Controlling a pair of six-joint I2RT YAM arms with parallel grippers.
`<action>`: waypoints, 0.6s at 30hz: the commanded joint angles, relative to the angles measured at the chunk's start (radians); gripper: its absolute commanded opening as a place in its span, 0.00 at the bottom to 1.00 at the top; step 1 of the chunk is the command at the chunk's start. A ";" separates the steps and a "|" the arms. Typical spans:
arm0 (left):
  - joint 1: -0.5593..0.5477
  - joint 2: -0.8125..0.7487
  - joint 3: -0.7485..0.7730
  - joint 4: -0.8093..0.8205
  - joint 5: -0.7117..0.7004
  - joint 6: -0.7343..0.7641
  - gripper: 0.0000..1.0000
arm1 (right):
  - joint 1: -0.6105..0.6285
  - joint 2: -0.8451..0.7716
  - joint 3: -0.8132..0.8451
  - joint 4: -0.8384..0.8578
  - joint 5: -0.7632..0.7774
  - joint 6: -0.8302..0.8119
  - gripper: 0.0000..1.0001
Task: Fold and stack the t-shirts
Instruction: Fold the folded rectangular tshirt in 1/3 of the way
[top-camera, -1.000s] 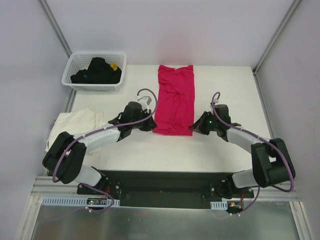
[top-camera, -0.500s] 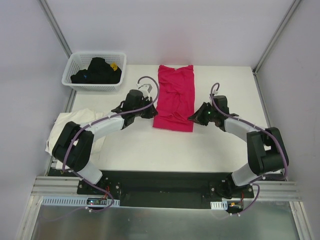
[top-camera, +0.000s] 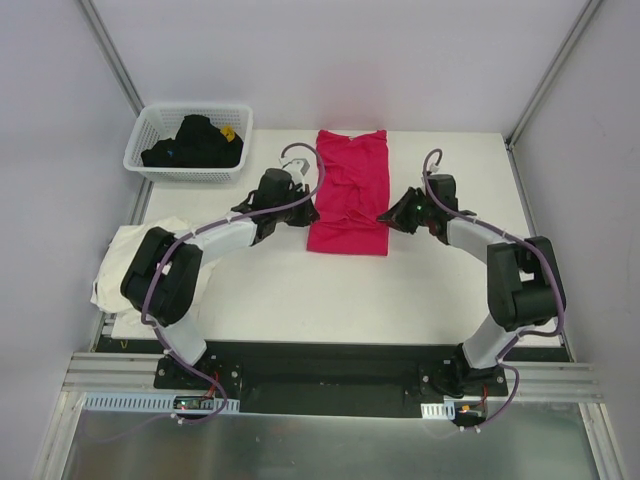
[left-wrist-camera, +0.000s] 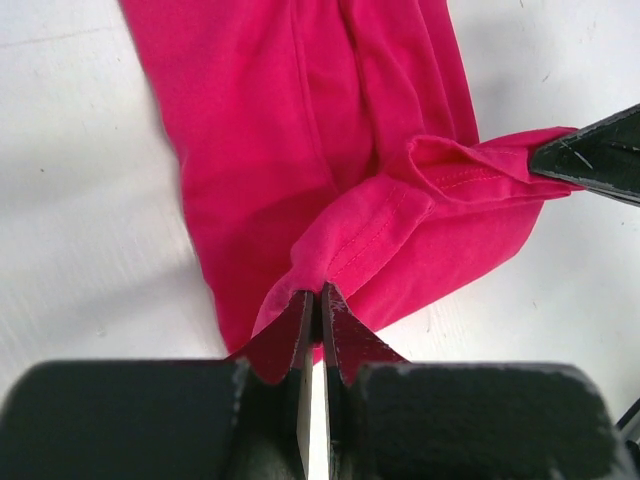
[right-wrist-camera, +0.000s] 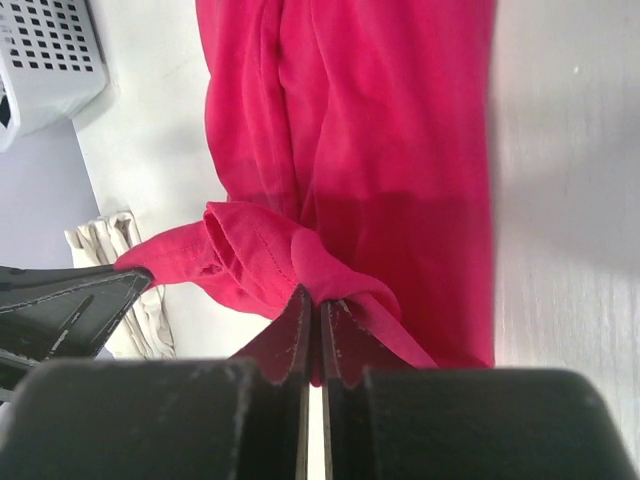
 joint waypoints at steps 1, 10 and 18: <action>0.022 0.019 0.075 0.014 0.031 0.029 0.00 | -0.017 0.025 0.071 0.027 0.002 0.006 0.01; 0.047 0.073 0.167 -0.003 0.050 0.043 0.00 | -0.043 0.079 0.137 0.025 -0.001 0.003 0.01; 0.071 0.134 0.223 -0.008 0.074 0.040 0.00 | -0.054 0.154 0.214 0.022 -0.015 0.009 0.01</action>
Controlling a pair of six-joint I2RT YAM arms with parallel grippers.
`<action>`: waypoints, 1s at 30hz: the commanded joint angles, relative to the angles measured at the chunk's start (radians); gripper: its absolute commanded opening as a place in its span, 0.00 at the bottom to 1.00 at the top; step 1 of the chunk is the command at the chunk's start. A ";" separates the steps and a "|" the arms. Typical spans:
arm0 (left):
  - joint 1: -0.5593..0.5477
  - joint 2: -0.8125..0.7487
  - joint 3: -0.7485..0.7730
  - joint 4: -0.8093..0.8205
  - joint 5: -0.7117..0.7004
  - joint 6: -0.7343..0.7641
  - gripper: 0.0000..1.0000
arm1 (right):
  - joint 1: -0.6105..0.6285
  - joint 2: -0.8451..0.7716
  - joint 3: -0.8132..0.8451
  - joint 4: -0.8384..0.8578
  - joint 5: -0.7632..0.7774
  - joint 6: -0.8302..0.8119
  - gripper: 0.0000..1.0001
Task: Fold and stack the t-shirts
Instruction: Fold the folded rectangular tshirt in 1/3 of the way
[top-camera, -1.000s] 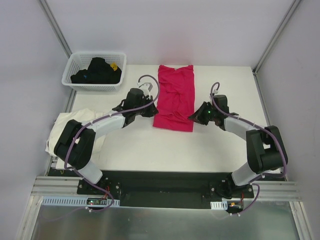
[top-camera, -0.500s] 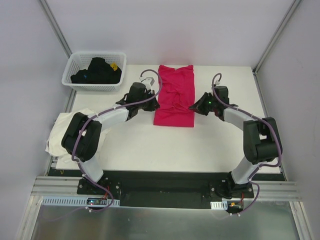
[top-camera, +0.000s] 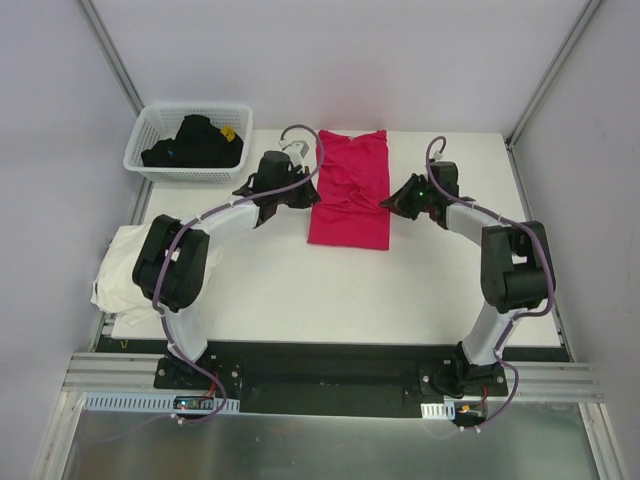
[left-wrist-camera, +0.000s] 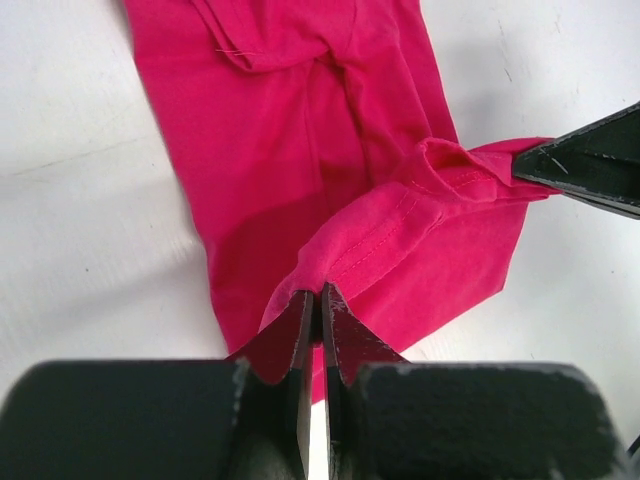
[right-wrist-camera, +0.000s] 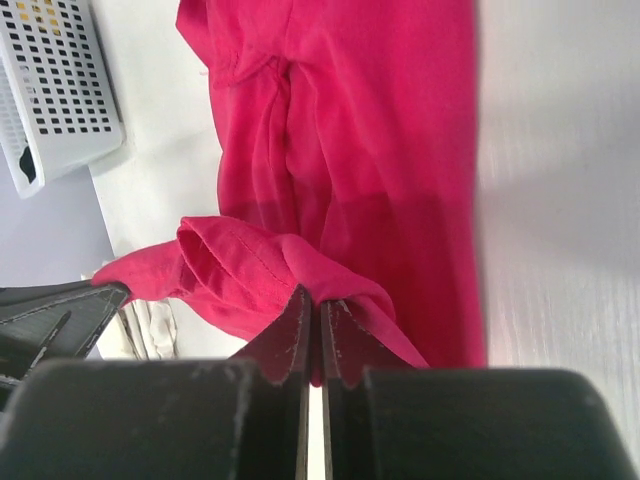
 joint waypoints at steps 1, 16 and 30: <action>0.019 0.032 0.069 0.006 0.038 0.018 0.00 | -0.010 0.037 0.077 0.018 -0.015 0.010 0.01; 0.082 0.227 0.211 0.005 0.125 -0.017 0.00 | -0.036 0.223 0.249 0.002 -0.052 0.033 0.01; 0.120 0.399 0.362 -0.017 0.191 -0.052 0.00 | -0.064 0.390 0.369 0.005 -0.092 0.079 0.01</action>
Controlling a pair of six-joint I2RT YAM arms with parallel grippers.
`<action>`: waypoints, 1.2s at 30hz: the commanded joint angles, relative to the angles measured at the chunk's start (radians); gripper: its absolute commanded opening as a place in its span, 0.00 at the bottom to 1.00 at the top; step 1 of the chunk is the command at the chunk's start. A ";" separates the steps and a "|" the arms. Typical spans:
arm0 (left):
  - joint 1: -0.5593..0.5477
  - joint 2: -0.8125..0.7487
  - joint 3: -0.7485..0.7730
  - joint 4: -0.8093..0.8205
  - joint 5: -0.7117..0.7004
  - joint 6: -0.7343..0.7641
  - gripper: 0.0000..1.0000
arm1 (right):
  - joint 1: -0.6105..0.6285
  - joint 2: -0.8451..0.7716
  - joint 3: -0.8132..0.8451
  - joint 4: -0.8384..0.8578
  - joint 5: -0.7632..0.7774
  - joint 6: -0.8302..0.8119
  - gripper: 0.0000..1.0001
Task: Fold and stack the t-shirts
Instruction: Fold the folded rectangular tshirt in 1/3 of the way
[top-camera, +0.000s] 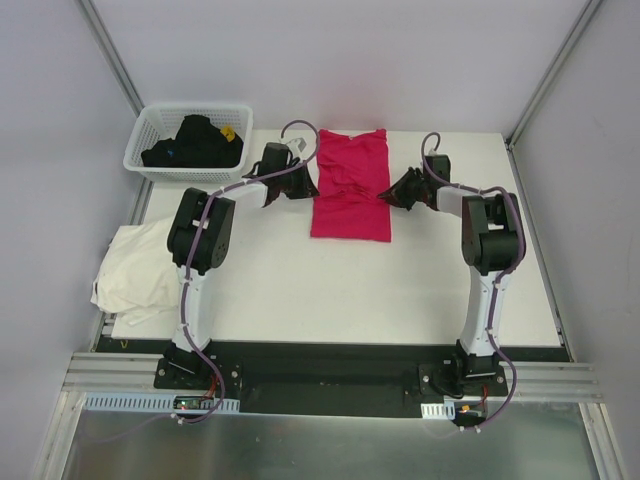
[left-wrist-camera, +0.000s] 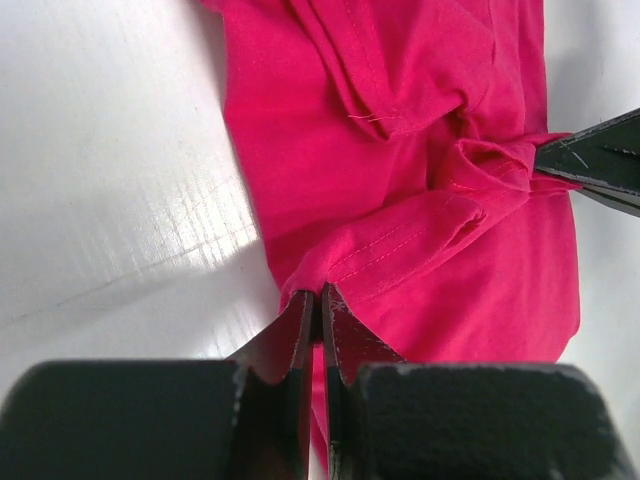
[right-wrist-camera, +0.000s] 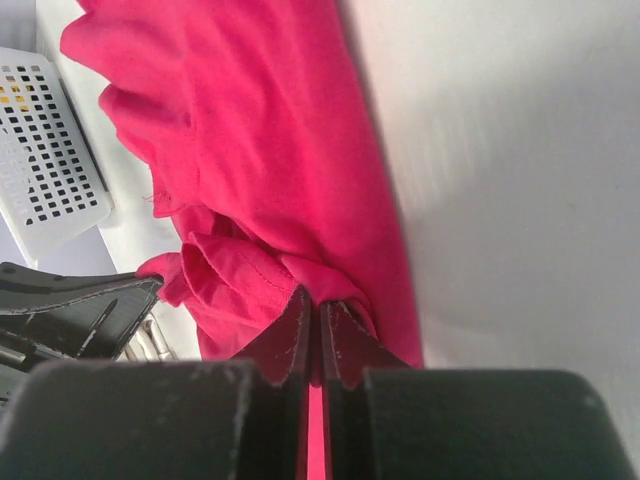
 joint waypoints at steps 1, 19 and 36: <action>0.016 0.023 0.060 0.008 0.051 -0.023 0.00 | -0.013 0.022 0.056 0.012 -0.022 0.023 0.01; 0.019 0.046 0.140 -0.033 0.088 -0.006 0.08 | -0.032 0.050 0.084 0.050 -0.040 0.068 0.25; 0.045 0.063 0.235 -0.067 0.101 0.014 0.22 | -0.064 0.112 0.259 0.044 -0.040 0.119 0.36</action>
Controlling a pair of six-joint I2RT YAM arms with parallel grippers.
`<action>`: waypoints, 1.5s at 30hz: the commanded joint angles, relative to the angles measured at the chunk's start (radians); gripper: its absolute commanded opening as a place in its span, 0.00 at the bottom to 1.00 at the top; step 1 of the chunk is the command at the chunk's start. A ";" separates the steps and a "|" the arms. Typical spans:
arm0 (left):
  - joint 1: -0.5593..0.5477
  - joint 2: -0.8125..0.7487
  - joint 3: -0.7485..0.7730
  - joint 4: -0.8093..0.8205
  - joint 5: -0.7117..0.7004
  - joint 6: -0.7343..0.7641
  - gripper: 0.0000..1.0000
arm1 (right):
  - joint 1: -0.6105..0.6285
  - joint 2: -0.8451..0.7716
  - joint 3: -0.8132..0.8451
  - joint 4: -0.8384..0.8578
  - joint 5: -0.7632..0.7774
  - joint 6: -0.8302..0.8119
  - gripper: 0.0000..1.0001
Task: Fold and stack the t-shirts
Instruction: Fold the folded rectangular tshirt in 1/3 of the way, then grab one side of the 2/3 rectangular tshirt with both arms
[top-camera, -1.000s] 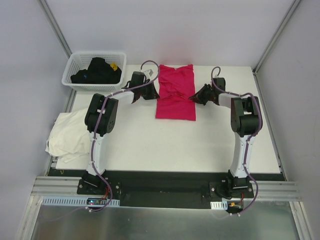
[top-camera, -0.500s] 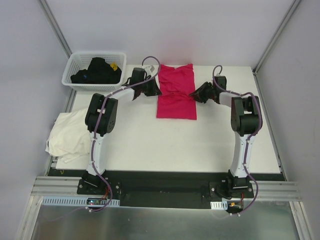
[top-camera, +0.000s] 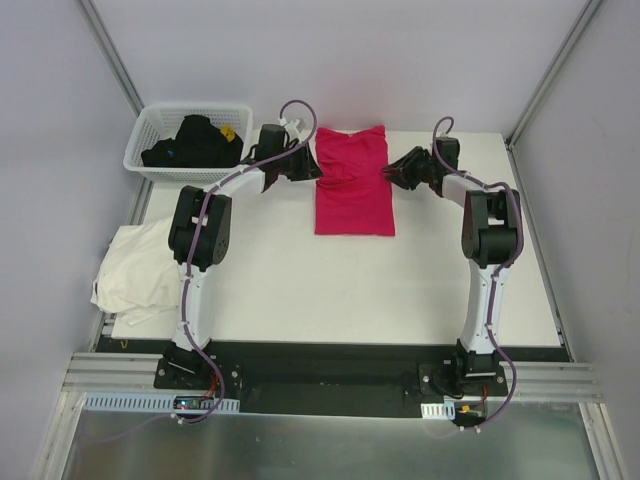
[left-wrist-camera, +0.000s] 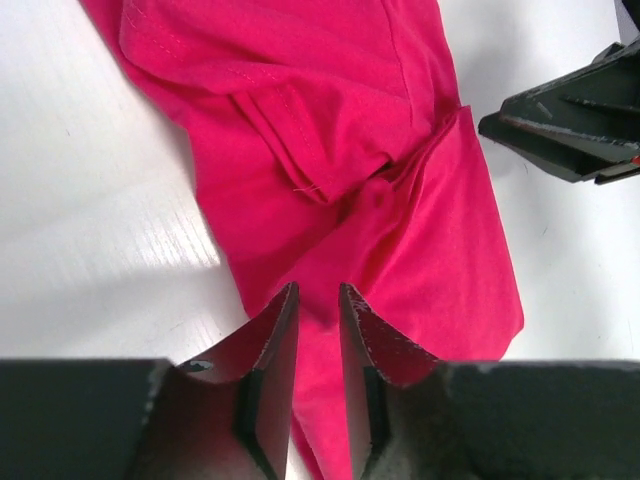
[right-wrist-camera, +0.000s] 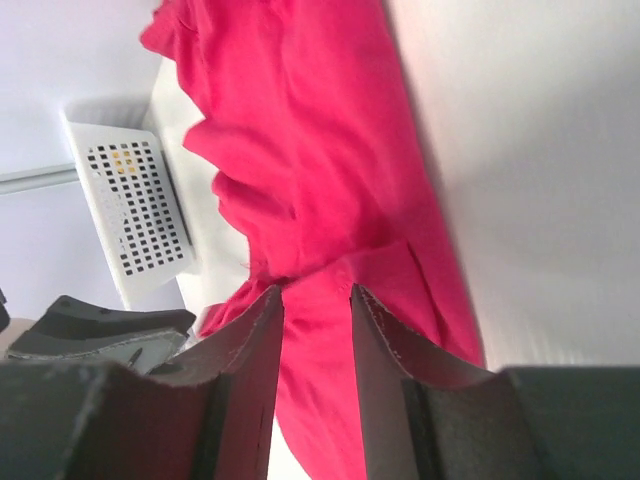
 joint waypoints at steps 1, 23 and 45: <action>0.016 0.017 0.045 -0.002 0.027 0.023 0.30 | -0.019 0.021 0.087 0.014 0.004 0.018 0.36; 0.010 -0.334 -0.522 0.214 0.030 -0.076 0.56 | -0.058 -0.304 -0.446 0.172 -0.034 -0.015 0.36; -0.079 -0.325 -0.663 0.297 0.007 -0.066 0.57 | -0.108 -0.409 -0.719 0.271 -0.034 -0.027 0.40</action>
